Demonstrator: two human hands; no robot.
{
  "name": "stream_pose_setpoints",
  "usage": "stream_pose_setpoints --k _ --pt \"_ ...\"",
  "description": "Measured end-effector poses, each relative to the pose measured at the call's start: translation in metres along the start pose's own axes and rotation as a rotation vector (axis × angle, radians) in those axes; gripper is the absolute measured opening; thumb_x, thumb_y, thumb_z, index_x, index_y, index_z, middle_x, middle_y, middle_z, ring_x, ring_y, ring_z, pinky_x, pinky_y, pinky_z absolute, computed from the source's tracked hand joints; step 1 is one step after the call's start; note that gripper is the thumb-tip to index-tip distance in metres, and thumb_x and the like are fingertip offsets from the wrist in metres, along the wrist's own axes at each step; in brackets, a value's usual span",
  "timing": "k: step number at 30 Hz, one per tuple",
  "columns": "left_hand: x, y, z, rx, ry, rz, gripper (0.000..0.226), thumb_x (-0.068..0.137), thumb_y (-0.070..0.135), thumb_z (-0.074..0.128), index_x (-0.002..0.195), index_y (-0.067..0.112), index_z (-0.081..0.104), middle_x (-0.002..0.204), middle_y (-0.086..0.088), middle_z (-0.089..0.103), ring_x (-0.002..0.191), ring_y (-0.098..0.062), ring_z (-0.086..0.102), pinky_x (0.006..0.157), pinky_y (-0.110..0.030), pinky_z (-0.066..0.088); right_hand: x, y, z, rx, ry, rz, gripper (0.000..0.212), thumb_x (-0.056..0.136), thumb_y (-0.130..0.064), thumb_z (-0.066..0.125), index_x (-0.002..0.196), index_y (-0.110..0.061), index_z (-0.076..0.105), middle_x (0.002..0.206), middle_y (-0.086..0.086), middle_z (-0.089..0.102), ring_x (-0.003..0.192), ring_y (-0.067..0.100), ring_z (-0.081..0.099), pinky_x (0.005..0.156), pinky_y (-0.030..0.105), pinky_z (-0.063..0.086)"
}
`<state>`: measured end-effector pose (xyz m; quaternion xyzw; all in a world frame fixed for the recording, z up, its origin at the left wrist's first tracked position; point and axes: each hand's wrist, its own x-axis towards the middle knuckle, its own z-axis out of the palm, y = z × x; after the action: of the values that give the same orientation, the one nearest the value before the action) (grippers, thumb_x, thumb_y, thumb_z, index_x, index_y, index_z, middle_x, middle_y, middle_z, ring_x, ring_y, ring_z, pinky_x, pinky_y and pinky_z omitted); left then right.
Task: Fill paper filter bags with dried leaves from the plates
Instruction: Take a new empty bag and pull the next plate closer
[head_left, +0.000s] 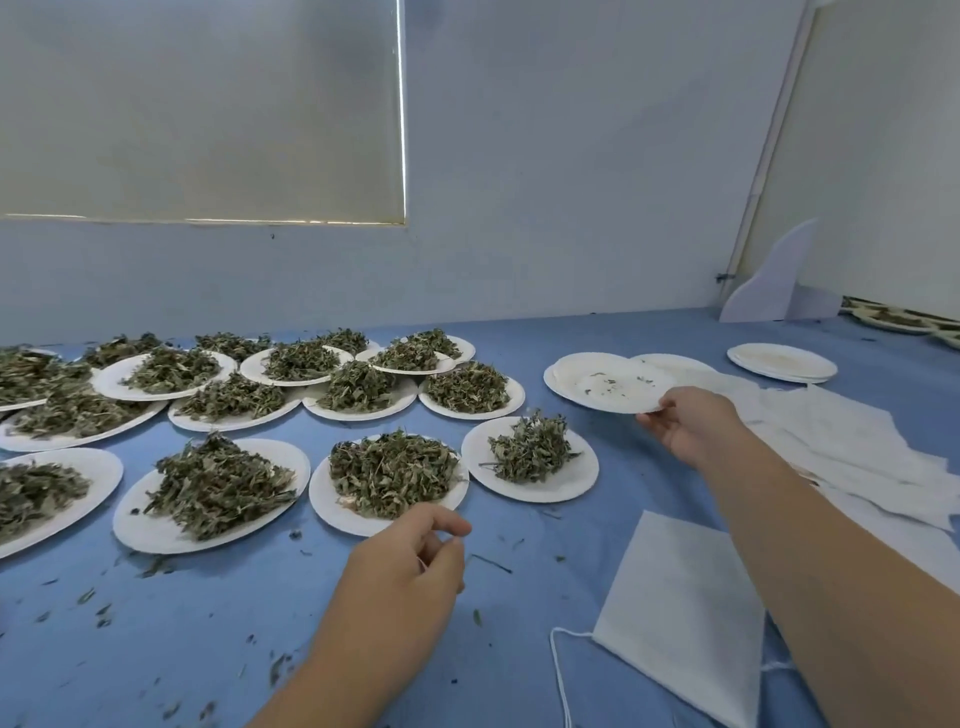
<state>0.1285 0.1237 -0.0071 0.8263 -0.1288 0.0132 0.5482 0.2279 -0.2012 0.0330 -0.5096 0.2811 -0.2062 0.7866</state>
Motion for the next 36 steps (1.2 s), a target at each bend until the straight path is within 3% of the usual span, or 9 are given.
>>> stream_pose_setpoints --k 2,6,13,16,18,21,24,32,36 --pt "0.002 -0.002 0.001 0.005 -0.018 0.012 0.020 0.094 0.018 0.051 0.087 0.034 0.063 0.069 0.005 0.065 0.043 -0.001 0.045 0.044 -0.011 0.034 0.016 0.001 0.010 0.012 0.043 -0.011 0.022 0.089 0.011 0.044 0.108 0.002 0.052 0.095 0.016 0.059 0.082 0.027 0.062 0.047 0.026 0.054" --pt "0.003 -0.006 0.004 0.013 -0.014 0.008 0.020 0.092 0.019 0.053 0.086 0.035 0.062 0.066 0.008 0.064 0.052 -0.003 0.052 0.048 -0.010 0.038 0.034 0.011 0.021 -0.047 0.070 -0.102 0.040 0.092 0.010 0.041 0.132 0.009 0.040 0.138 0.025 0.046 0.121 0.035 0.055 0.063 0.025 0.057" --pt "0.003 -0.006 0.005 0.043 -0.018 0.012 0.021 0.092 0.019 0.052 0.085 0.036 0.062 0.067 0.008 0.065 0.047 -0.001 0.047 0.044 -0.012 0.036 0.036 0.016 0.026 -0.090 0.177 -0.132 0.037 0.089 0.000 0.053 0.125 0.005 0.053 0.129 0.021 0.057 0.119 0.030 0.057 0.100 0.038 0.048" --pt "0.002 -0.005 0.007 0.096 -0.036 0.015 0.022 0.092 0.020 0.050 0.086 0.038 0.061 0.069 0.009 0.066 0.052 -0.004 0.053 0.047 -0.016 0.041 0.021 0.005 0.021 -0.324 0.227 -0.133 0.032 0.089 -0.006 0.056 0.120 0.001 0.057 0.099 0.010 0.063 0.098 0.023 0.062 0.088 0.028 0.052" --pt "0.001 -0.004 0.007 0.136 -0.048 0.017 0.021 0.093 0.022 0.050 0.086 0.040 0.060 0.070 0.010 0.066 0.056 -0.006 0.057 0.050 -0.020 0.044 0.005 -0.003 0.014 -0.615 0.204 -0.205 0.029 0.090 -0.008 0.053 0.117 -0.001 0.061 0.102 0.013 0.064 0.094 0.027 0.060 0.069 0.025 0.045" --pt "0.000 -0.004 0.007 0.175 -0.055 0.029 0.020 0.094 0.024 0.050 0.087 0.040 0.061 0.071 0.004 0.067 0.060 -0.009 0.060 0.059 -0.030 0.049 -0.021 -0.007 0.004 -1.060 -0.035 -0.318 0.021 0.089 -0.011 0.053 0.104 -0.002 0.065 0.094 0.014 0.069 0.074 0.024 0.064 0.062 0.026 0.046" --pt "-0.001 -0.003 0.006 0.207 -0.054 0.058 0.019 0.094 0.024 0.051 0.088 0.038 0.061 0.071 0.000 0.067 0.064 -0.012 0.060 0.062 -0.033 0.050 -0.064 -0.007 -0.003 -1.401 -0.387 -0.243 0.014 0.089 -0.024 0.060 0.086 -0.010 0.063 0.075 0.003 0.067 0.057 0.013 0.066 0.051 0.021 0.047" --pt "-0.012 -0.002 0.005 0.252 -0.065 0.143 0.023 0.094 0.018 0.052 0.085 0.037 0.061 0.070 -0.006 0.063 0.063 -0.020 0.057 0.058 -0.032 0.048 -0.169 0.001 -0.028 -1.762 -0.768 -0.158 0.035 0.084 -0.051 0.062 0.081 -0.016 0.061 0.068 -0.005 0.068 0.055 0.010 0.061 0.054 0.022 0.048" --pt "-0.015 -0.001 0.003 0.241 -0.052 0.185 0.025 0.094 0.015 0.052 0.085 0.038 0.060 0.061 0.013 0.056 0.049 -0.007 0.046 0.046 -0.015 0.037 -0.203 0.009 -0.035 -2.102 -0.701 -0.276 0.045 0.078 -0.058 0.062 0.096 -0.017 0.063 0.086 -0.004 0.063 0.066 0.014 0.052 0.054 0.026 0.036"
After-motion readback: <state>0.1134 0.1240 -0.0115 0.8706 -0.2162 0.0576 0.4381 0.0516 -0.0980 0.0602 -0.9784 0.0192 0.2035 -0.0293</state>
